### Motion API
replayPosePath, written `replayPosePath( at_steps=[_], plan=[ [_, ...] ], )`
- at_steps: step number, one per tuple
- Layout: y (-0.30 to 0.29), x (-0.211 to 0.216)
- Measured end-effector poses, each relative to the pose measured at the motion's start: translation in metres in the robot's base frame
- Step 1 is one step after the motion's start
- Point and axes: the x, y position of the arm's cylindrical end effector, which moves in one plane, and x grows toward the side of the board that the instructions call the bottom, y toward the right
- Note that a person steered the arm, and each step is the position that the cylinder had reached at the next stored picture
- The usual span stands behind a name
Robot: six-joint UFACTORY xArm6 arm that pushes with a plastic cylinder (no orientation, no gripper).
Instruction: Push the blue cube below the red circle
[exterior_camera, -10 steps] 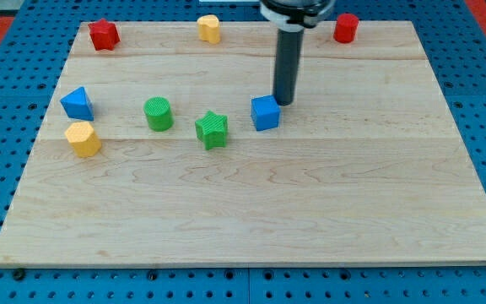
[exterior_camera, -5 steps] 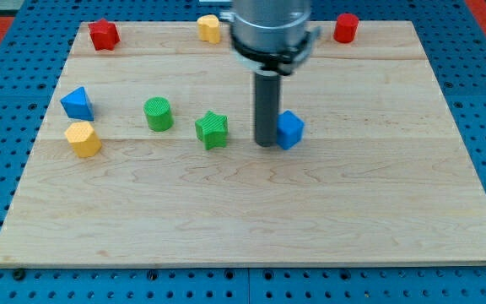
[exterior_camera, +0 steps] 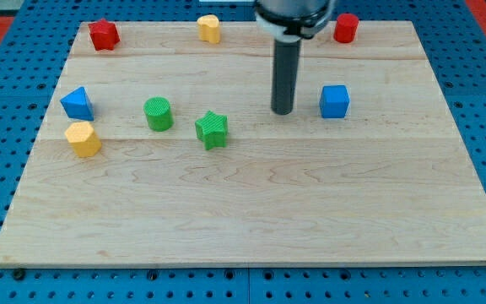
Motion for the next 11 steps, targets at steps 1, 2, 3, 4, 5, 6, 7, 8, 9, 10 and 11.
replayPosePath(
  at_steps=[1,2,3,4,5,6,7,8,9,10,11],
  plan=[
    [0.027,-0.016],
    [0.038,-0.031],
    [0.038,-0.033],
    [0.041,-0.016],
    [0.049,-0.012],
    [0.060,0.000],
    [0.059,0.000],
    [0.059,0.000],
    [0.059,0.000],
    [0.059,-0.001],
    [0.059,-0.006]
  ],
)
